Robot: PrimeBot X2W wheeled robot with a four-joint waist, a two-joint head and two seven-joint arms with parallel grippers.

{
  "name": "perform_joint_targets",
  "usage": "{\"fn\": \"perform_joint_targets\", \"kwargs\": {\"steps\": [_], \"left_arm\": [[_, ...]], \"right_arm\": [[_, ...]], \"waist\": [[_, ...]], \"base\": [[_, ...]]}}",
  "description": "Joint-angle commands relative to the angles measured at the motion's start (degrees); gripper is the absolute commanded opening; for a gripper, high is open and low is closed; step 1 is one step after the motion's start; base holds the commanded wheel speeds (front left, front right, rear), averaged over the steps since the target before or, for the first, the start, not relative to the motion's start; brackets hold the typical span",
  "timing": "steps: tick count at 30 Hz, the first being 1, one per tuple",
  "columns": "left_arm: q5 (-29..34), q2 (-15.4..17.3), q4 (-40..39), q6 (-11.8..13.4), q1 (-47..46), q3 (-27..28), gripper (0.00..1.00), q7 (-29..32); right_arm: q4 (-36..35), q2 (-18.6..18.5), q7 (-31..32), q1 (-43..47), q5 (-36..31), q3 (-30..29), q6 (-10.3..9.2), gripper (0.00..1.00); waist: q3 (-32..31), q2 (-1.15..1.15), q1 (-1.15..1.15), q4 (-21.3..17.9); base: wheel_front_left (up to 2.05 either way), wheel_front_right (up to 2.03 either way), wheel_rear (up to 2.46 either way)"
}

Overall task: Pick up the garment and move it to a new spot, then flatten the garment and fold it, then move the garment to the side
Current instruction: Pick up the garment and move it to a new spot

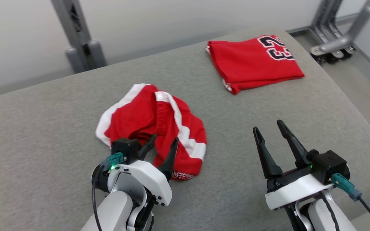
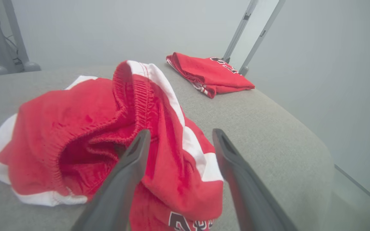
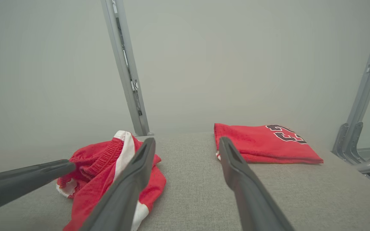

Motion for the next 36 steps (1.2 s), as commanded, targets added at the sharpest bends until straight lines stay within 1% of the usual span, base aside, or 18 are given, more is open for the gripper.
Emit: {"fn": "perform_joint_targets", "kwargs": {"steps": [1, 6, 12, 18, 23, 26, 29, 30, 32, 33, 36], "left_arm": [[-0.1, 0.4, -0.9, 0.5, 1.2, 0.4, 1.0, -0.6], [-0.2, 1.1, -6.7, 2.2, 3.6, 2.0, 1.0, -3.8], [0.3, 3.1, -11.9, 4.4, 7.7, 4.1, 1.0, -7.9], [-0.1, 4.4, -16.2, 7.3, 12.7, 7.9, 1.0, -12.1], [2.3, 7.0, -19.0, 9.4, 17.3, 10.4, 1.0, -14.1], [3.9, 8.0, -19.6, 10.1, 20.1, 11.3, 1.0, -14.8], [4.8, 8.1, -20.0, 10.6, 21.8, 12.3, 1.0, -15.1], [6.5, 8.0, -20.8, 10.9, 23.2, 13.3, 1.0, -15.2], [8.4, 7.4, -22.1, 10.7, 24.8, 14.8, 1.0, -15.2], [9.9, 7.4, -22.7, 10.2, 25.6, 15.2, 1.0, -15.2], [11.5, 6.0, -23.0, 8.4, 28.2, 17.1, 1.0, -15.2]], "right_arm": [[0.1, -0.3, 0.0, 0.6, -0.1, 0.1, -0.02, 1.0], [0.3, -0.3, 0.0, 1.4, 0.0, 0.3, -0.02, 1.0], [0.9, -0.3, 0.0, 2.6, 0.4, 0.6, -0.02, 1.0], [0.8, -0.3, 0.0, 4.0, 0.3, -0.3, -0.02, 1.0], [0.1, -0.3, 0.0, 6.1, -0.2, -1.3, -0.02, 1.0], [-0.3, -0.3, 0.0, 8.2, -1.4, -2.9, -0.02, 1.0], [-1.0, -0.2, 0.0, 9.8, -2.1, -3.9, -0.02, 1.0], [-1.6, -0.3, 0.0, 11.4, -3.1, -4.7, -0.02, 1.0], [-2.0, -0.3, 0.0, 13.2, -3.9, -5.5, -0.02, 1.0], [-2.2, -0.3, 0.0, 13.9, -4.1, -5.8, -0.02, 1.0], [-2.5, -0.3, 0.0, 15.7, -4.7, -6.3, -0.02, 1.0]], "waist": [[-1.4, 0.0, 0.0, 2.5], [-3.0, 0.0, 0.0, 8.0], [-5.2, 0.0, 0.0, 13.8], [-7.0, 0.0, 0.0, 17.8], [-8.4, 0.0, 0.0, 19.4], [-9.4, 0.0, 0.0, 20.0], [-9.9, 0.0, 0.0, 20.1], [-10.1, 0.0, 0.0, 20.1], [-10.4, 0.0, 0.0, 20.2], [-10.5, 0.0, 0.0, 20.2], [-10.7, 0.0, 0.0, 20.0]], "base": [[0.0, 0.0, 0.0], [0.0, 0.0, 0.0], [0.0, 0.0, 0.0], [0.0, 0.0, 0.0], [0.0, 0.0, 0.0], [0.0, 0.0, 0.0], [0.0, 0.0, 0.0], [0.0, 0.0, 0.0], [0.0, 0.0, 0.0], [0.0, 0.0, 0.0], [0.0, 0.0, 0.0]]}}
